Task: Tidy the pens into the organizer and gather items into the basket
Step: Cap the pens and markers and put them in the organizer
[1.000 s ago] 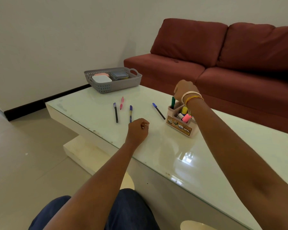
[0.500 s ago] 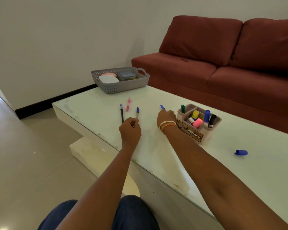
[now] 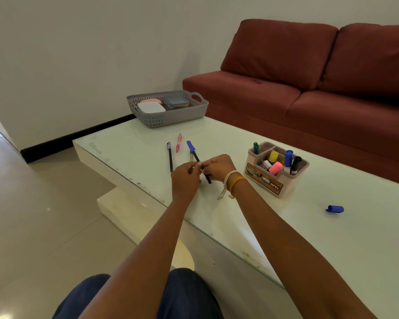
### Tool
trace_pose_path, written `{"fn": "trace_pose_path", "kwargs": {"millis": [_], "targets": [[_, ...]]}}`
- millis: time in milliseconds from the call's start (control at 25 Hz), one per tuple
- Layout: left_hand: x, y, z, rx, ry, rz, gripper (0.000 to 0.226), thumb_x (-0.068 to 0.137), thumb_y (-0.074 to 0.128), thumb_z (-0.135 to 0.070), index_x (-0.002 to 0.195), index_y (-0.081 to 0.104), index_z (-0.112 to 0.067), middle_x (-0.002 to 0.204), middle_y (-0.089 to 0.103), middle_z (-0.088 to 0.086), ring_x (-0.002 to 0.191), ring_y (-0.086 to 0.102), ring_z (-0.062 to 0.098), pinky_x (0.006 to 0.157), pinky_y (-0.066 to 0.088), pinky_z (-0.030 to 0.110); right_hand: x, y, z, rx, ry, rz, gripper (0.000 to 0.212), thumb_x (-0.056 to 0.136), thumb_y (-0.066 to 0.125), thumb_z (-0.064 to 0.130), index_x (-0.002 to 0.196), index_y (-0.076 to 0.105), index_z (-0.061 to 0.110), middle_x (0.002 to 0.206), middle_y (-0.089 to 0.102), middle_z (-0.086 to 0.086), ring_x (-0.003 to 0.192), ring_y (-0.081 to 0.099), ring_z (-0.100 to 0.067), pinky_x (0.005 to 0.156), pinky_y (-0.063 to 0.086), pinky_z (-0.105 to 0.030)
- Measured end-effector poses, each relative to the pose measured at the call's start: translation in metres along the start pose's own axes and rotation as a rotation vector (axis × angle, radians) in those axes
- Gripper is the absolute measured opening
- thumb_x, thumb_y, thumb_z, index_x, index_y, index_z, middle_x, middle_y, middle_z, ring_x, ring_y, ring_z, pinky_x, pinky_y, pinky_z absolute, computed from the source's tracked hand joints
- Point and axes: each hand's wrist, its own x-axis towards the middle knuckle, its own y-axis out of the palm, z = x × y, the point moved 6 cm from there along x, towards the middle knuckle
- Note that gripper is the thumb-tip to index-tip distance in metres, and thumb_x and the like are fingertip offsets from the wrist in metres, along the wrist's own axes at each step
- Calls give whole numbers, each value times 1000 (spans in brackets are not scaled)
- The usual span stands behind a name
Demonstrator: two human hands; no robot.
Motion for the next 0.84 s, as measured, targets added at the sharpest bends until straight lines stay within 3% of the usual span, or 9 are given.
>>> {"fn": "trace_pose_path", "kwargs": {"millis": [80, 160, 320, 400, 480, 560, 600, 720, 840], "targets": [[0, -2, -3, 46, 41, 29, 27, 95, 54, -27, 94, 73, -8, 76, 70, 3, 59, 62, 10, 59, 46, 8, -16, 5, 3, 38, -72, 57, 23, 79, 69, -4, 101, 73, -2, 102, 72, -20, 95, 68, -36, 89, 57, -43], [0, -3, -3, 28, 48, 63, 25, 95, 54, -24, 90, 72, -7, 73, 69, 5, 58, 62, 7, 55, 45, 6, -21, -1, 8, -11, -128, 28, 21, 79, 68, -4, 98, 75, 0, 99, 73, -19, 93, 69, -34, 89, 57, -42], [-4, 6, -7, -29, 74, 176, 25, 96, 53, -24, 111, 69, -11, 77, 70, 0, 66, 64, 3, 66, 50, 11, -31, -25, 38, -64, -257, -172, 29, 87, 66, 19, 112, 67, 5, 97, 67, -6, 91, 62, -19, 84, 47, -25], [-6, 10, -12, 14, 141, 219, 29, 95, 54, -25, 118, 67, -13, 76, 69, -3, 66, 63, 2, 76, 52, 17, -32, -27, 49, -81, -285, -113, 31, 86, 67, 19, 113, 64, 4, 97, 66, -7, 89, 62, -22, 87, 50, -30], [-9, 14, -14, 30, 162, 273, 31, 92, 59, -33, 120, 66, -21, 77, 71, -8, 70, 64, 2, 80, 51, 20, -32, -46, 54, -96, -319, -153, 19, 85, 68, 12, 101, 65, 3, 95, 70, -14, 89, 68, -30, 88, 56, -42], [-11, 18, -11, 83, 157, 316, 37, 83, 67, -44, 118, 66, -30, 78, 70, -11, 73, 63, 1, 76, 50, 18, -37, -86, 61, -13, -379, -327, 11, 84, 67, 10, 94, 62, 9, 88, 68, -15, 85, 69, -32, 83, 57, -48], [-13, 19, -10, 102, 157, 322, 40, 79, 70, -47, 116, 66, -32, 77, 69, -12, 73, 61, 1, 74, 49, 16, -41, -113, 64, 47, -419, -443, 13, 84, 67, 9, 95, 60, 12, 85, 67, -12, 81, 68, -29, 83, 57, -42], [-13, 19, -8, 129, 176, 295, 40, 76, 73, -48, 110, 69, -26, 73, 65, -15, 71, 59, -1, 72, 46, 16, -61, -190, 76, 39, -504, -762, 27, 86, 62, 3, 112, 57, 9, 82, 59, -5, 65, 58, -9, 70, 48, -7], [-11, 18, -6, 149, 176, 281, 36, 77, 73, -46, 106, 70, -24, 73, 64, -12, 71, 59, 0, 70, 45, 15, -58, -224, 61, -179, -448, -868, 32, 88, 58, 4, 120, 54, 8, 94, 63, -14, 76, 55, -18, 72, 43, -17]]}}
